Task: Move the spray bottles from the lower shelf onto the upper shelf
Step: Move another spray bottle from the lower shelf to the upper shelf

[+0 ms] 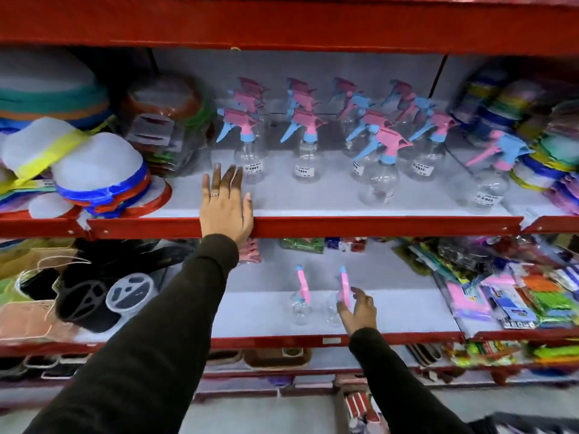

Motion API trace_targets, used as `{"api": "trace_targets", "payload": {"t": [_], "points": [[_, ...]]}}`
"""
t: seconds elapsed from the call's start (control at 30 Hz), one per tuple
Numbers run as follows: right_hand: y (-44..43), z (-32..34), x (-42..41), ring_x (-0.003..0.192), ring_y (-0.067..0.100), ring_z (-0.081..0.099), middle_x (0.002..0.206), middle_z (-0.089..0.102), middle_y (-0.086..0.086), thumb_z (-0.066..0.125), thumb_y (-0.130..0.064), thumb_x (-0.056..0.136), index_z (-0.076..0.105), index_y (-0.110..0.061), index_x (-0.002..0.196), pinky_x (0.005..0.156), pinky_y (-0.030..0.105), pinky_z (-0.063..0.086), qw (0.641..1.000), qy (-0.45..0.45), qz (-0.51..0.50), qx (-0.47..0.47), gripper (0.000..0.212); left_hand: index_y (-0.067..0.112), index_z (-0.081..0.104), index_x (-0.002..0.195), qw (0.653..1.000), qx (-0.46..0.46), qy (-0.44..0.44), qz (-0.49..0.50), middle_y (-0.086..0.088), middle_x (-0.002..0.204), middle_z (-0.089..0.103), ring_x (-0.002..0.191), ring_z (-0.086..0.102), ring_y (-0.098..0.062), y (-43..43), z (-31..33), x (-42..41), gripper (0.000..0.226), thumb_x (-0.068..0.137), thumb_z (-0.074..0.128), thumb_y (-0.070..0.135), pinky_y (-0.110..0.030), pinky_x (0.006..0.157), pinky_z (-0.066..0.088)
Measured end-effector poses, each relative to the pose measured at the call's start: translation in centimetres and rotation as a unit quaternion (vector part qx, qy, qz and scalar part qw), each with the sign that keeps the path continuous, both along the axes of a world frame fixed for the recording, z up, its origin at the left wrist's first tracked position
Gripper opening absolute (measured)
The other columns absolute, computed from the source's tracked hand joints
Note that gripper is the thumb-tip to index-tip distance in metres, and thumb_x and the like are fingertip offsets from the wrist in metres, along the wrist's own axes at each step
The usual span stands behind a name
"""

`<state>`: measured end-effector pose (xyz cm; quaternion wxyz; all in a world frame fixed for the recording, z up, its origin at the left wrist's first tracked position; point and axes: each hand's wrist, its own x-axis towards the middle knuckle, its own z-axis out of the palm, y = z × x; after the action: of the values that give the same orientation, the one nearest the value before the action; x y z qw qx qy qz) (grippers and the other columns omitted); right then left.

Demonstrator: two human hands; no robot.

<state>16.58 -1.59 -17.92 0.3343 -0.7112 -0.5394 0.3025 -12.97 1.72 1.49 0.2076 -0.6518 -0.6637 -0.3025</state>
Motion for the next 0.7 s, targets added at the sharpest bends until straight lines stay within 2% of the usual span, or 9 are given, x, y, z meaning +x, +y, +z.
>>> {"api": "trace_targets", "payload": {"t": [0.1, 0.23, 0.33, 0.43, 0.5, 0.6, 0.7], "points": [[-1.5, -1.5, -1.7, 0.118, 0.04, 0.056, 0.126, 0.051, 0.02, 0.071, -0.019, 0.085, 0.059, -0.009, 0.126, 0.105, 0.037, 0.043, 0.999, 0.014, 0.004, -0.049, 0.044, 0.006, 0.034, 0.152, 1.0, 0.009, 0.009, 0.003, -0.014, 0.159, 0.037, 0.153, 0.015, -0.033, -1.0, -0.7, -0.8, 0.062, 0.098, 0.025, 0.034, -0.048, 0.125, 0.002], [-2.8, -2.6, -2.8, 0.111, 0.037, 0.059, 0.122, 0.052, 0.016, 0.081, -0.017, 0.076, 0.055, -0.011, 0.124, 0.099, 0.035, 0.047, 0.995, 0.034, -0.028, -0.089, 0.055, 0.007, 0.034, 0.152, 1.0, 0.01, 0.02, 0.0, -0.013, 0.159, 0.037, 0.154, 0.015, -0.032, -1.5, -1.7, -1.1, 0.061, 0.098, 0.025, 0.034, -0.046, 0.125, -0.001], [-3.2, -3.4, -3.1, 0.113, 0.035, 0.06, 0.124, 0.056, 0.015, 0.086, -0.019, 0.073, 0.054, -0.01, 0.126, 0.101, 0.036, 0.048, 0.993, 0.046, -0.049, -0.097, 0.062, 0.006, 0.035, 0.151, 1.0, 0.009, 0.02, -0.007, -0.013, 0.159, 0.037, 0.154, 0.015, -0.033, -1.4, -2.6, -1.2, 0.06, 0.098, 0.026, 0.033, -0.04, 0.123, -0.01], [-3.3, -3.8, -2.8, 0.111, 0.033, 0.062, 0.122, 0.062, 0.011, 0.09, -0.02, 0.067, 0.051, -0.013, 0.124, 0.102, 0.041, 0.051, 0.991, 0.072, -0.081, -0.078, 0.069, 0.006, 0.035, 0.151, 1.0, 0.0, 0.016, -0.012, -0.013, 0.159, 0.037, 0.154, 0.014, -0.033, -0.6, -3.4, -1.1, 0.06, 0.099, 0.025, 0.033, -0.037, 0.122, -0.015], [-3.0, -3.7, -2.7, 0.106, 0.03, 0.063, 0.117, 0.065, 0.008, 0.092, -0.022, 0.064, 0.051, -0.018, 0.116, 0.099, 0.04, 0.053, 0.991, 0.08, -0.093, -0.057, 0.066, 0.006, 0.035, 0.152, 1.0, -0.014, 0.018, -0.008, -0.012, 0.159, 0.036, 0.154, 0.013, -0.032, 0.3, -4.0, -1.2, 0.061, 0.099, 0.023, 0.034, -0.038, 0.122, -0.014], [-2.4, -3.1, -2.8, 0.101, 0.026, 0.063, 0.105, 0.064, 0.0, 0.092, -0.025, 0.063, 0.051, -0.026, 0.106, 0.093, 0.034, 0.053, 0.994, 0.084, -0.075, -0.006, 0.06, 0.007, 0.033, 0.152, 0.999, -0.039, 0.019, -0.001, -0.012, 0.16, 0.035, 0.154, 0.012, -0.032, 1.6, -5.1, -1.7, 0.061, 0.099, 0.022, 0.035, -0.042, 0.124, -0.007], [-2.2, -2.5, -3.5, 0.099, 0.02, 0.061, 0.104, 0.064, -0.005, 0.091, -0.03, 0.063, 0.053, -0.032, 0.107, 0.091, 0.033, 0.053, 0.996, 0.062, -0.037, 0.044, 0.058, 0.006, 0.032, 0.153, 0.998, -0.067, 0.02, 0.007, -0.013, 0.16, 0.035, 0.154, 0.012, -0.032, 2.5, -6.5, -2.1, 0.061, 0.099, 0.022, 0.034, -0.046, 0.126, 0.0]]}}
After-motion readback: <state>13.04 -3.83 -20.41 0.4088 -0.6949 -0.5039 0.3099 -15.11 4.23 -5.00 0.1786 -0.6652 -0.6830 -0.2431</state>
